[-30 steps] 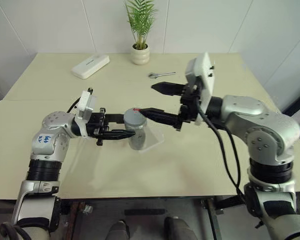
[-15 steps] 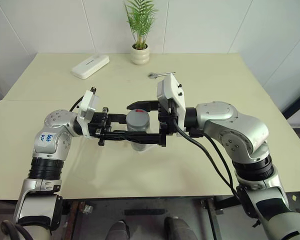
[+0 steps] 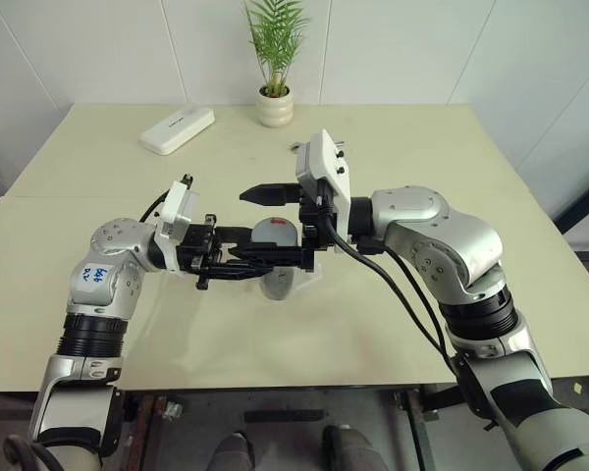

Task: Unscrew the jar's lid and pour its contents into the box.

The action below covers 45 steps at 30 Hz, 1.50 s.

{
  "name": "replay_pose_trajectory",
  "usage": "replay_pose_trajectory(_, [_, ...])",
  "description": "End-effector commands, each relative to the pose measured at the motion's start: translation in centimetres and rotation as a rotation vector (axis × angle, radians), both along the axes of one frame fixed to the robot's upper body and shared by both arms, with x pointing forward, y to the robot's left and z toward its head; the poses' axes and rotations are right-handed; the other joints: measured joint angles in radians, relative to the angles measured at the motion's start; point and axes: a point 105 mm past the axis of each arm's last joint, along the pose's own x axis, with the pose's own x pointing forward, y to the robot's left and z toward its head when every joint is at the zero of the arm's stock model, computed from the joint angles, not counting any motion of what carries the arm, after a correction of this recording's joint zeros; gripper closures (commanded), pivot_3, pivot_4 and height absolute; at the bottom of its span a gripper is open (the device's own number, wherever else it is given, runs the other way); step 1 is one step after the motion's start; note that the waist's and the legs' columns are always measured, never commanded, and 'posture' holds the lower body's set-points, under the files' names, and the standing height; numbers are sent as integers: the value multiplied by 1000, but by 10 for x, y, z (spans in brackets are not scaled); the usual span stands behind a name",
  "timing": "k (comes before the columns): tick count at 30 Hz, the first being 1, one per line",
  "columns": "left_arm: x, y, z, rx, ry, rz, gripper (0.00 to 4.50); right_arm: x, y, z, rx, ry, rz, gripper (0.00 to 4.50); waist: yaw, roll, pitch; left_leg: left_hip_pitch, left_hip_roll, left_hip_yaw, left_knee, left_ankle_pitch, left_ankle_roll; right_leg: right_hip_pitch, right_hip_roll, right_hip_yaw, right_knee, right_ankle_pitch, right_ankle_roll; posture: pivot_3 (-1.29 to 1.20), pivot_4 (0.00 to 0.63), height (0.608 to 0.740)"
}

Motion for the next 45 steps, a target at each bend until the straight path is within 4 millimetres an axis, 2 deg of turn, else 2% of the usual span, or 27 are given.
replay_pose_trajectory(1, [-6,-3,6,-6,-39,-25,2556,-1,-4,10,20,-48,-11,0,0,0,0,0,0,0,0,0,0,0,0,0,0,0,0,0,150,740])
replay_pose_trajectory(17, [-5,-4,5,-8,-31,-24,2556,9,-44,10,-6,-46,-185,0,0,0,0,0,0,0,0,0,0,0,0,1,1,0,0,0,150,740])
replay_pose_trajectory(40, [-1,-4,6,-7,-30,-16,2556,2,-67,4,-45,-26,-269,0,1,0,0,0,0,1,0,0,0,0,0,1,0,0,0,0,150,740])
replay_pose_trajectory(45, [0,-3,6,-4,-29,-10,2556,-5,-76,-1,-76,-7,-286,0,3,0,0,0,0,1,0,0,0,0,0,1,0,0,0,0,150,740])
